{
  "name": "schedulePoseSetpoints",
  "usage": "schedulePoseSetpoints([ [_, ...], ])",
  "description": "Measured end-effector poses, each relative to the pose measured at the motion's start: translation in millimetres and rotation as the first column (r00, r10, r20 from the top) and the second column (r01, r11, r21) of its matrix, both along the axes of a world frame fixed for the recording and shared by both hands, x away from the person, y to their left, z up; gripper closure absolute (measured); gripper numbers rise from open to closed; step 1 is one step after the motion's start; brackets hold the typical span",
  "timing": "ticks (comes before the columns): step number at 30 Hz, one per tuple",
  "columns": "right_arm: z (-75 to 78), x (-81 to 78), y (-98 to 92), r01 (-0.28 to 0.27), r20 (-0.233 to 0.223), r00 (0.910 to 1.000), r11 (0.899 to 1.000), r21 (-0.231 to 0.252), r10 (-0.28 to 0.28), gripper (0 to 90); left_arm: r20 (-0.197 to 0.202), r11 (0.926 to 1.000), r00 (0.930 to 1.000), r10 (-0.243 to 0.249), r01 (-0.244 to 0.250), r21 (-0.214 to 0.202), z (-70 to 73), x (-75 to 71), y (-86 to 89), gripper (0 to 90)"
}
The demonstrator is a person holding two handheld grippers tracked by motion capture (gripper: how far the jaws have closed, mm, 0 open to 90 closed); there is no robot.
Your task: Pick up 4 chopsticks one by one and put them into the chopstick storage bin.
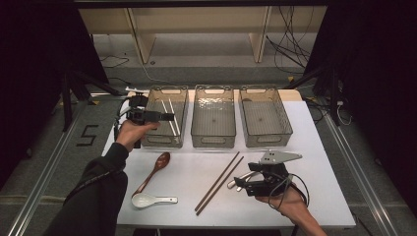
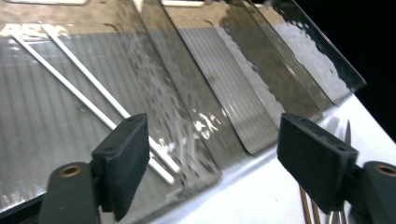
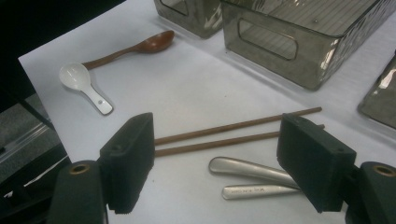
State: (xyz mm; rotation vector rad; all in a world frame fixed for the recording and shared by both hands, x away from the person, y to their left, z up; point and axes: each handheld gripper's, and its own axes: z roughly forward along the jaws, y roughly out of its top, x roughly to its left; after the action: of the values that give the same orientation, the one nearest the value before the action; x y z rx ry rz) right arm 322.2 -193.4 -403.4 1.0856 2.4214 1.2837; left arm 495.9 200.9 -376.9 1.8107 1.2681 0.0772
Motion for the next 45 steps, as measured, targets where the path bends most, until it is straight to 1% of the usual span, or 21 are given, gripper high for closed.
schedulePoseSetpoints([
  [5,0.1,0.0,-1.0,0.007,0.003,1.0,1.0,0.0,-0.007,28.7,0.019,0.9988,0.9989,-0.043,0.044,-0.022,-2.4,-27.2,-9.7,19.2],
  [6,0.2,0.2,-1.0,0.01,0.004,0.9999,1.0,0.003,-0.01,28.6,0.019,0.9978,0.9978,-0.063,0.063,-0.019,-3.4,-32.5,-13.1,18.9],
  [8,0.3,0.7,-0.7,0.014,0.004,0.9999,1.0,0.004,-0.014,28.6,0.021,0.9954,0.9952,-0.096,0.095,0.012,-4.2,-40.0,-20.8,18.2],
  [10,0.4,0.3,-0.3,0.01,0.006,0.9999,1.0,0.001,-0.01,28.6,0.034,0.9938,0.9935,-0.109,0.108,0.025,-3.9,-46.3,-27.7,17.6],
  [12,0.7,-0.2,0.5,0.01,0.011,0.9999,1.0,-0.002,-0.01,28.7,0.031,0.9911,0.9913,-0.128,0.127,0.042,-5.9,-52.2,-33.7,17.0],
  [14,0.9,-0.7,0.8,0.008,0.013,0.9999,1.0,-0.003,-0.008,28.6,0.022,0.9887,0.9907,-0.134,0.132,0.071,-10.8,-57.3,-37.6,15.8],
  [18,1.6,-1.2,0.3,0.008,0.015,0.9999,1.0,-0.003,-0.008,28.6,0.001,0.9848,0.99,-0.141,0.14,0.102,-19.3,-67.1,-41.1,15.2],
  [19,1.6,-1.2,0.2,0.01,0.016,0.9998,1.0,-0.002,-0.01,28.6,0.002,0.9816,0.9884,-0.152,0.151,0.117,-20.2,-69.4,-41.9,15.0],
  [20,1.4,-1.1,0.0,0.009,0.015,0.9998,1.0,-0.004,-0.009,28.7,0.004,0.9805,0.9884,-0.152,0.15,0.127,-21.0,-72.2,-43.4,14.8],
  [24,0.6,-0.4,0.5,0.011,0.014,0.9998,1.0,-0.004,-0.011,28.6,0.0,0.9712,0.9822,-0.188,0.186,0.149,-25.0,-83.0,-51.7,14.5],
  [29,0.4,-0.6,1.4,0.012,0.015,0.9998,1.0,-0.006,-0.012,28.6,-0.02,0.9527,0.9702,-0.242,0.241,0.185,-30.7,-95.4,-63.6,14.5],
  [31,0.5,-0.6,0.8,0.013,0.016,0.9998,1.0,-0.006,-0.013,28.6,-0.027,0.9473,0.9677,-0.251,0.251,0.199,-33.3,-98.1,-68.6,14.6],
  [33,0.7,-0.2,0.0,0.019,0.017,0.9997,1.0,-0.002,-0.019,28.6,-0.032,0.9469,0.9674,-0.251,0.253,0.199,-36.1,-100.1,-73.6,14.6],
  [34,0.5,-0.1,-0.3,0.023,0.021,0.9995,1.0,-0.002,-0.022,28.6,-0.04,0.9411,0.9638,-0.263,0.266,0.209,-37.7,-101.1,-76.3,14.6],
  [35,0.5,-0.1,-0.6,0.025,0.02,0.9995,1.0,-0.002,-0.025,28.6,-0.044,0.9389,0.9624,-0.268,0.271,0.212,-39.6,-102.7,-79.6,14.6],
  [36,0.4,0.0,-0.9,0.025,0.02,0.9995,1.0,-0.001,-0.025,28.6,-0.049,0.934,0.9594,-0.278,0.282,0.22,-41.2,-103.9,-81.9,14.6],
  [37,0.4,0.1,-1.0,0.026,0.02,0.9995,1.0,-0.001,-0.026,28.6,-0.058,0.9332,0.9587,-0.278,0.284,0.22,-42.6,-105.4,-84.8,14.6],
  [38,0.3,0.4,-1.0,0.027,0.02,0.9994,1.0,-0.001,-0.027,28.6,-0.064,0.9273,0.9552,-0.289,0.296,0.229,-43.6,-106.5,-87.0,14.6],
  [41,-0.2,0.7,-0.9,0.023,0.017,0.9996,1.0,-0.005,-0.023,28.6,-0.071,0.9181,0.9514,-0.3,0.308,0.249,-45.7,-109.7,-92.9,14.6],
  [43,-0.2,1.0,-1.0,0.026,0.017,0.9995,1.0,-0.001,-0.026,28.6,-0.073,0.9194,0.9514,-0.299,0.308,0.245,-47.0,-111.0,-95.4,14.6],
  [45,-0.3,1.0,-1.2,0.026,0.018,0.9995,1.0,-0.002,-0.026,28.6,-0.073,0.9168,0.9503,-0.303,0.311,0.25,-48.4,-112.3,-97.9,14.6],
])
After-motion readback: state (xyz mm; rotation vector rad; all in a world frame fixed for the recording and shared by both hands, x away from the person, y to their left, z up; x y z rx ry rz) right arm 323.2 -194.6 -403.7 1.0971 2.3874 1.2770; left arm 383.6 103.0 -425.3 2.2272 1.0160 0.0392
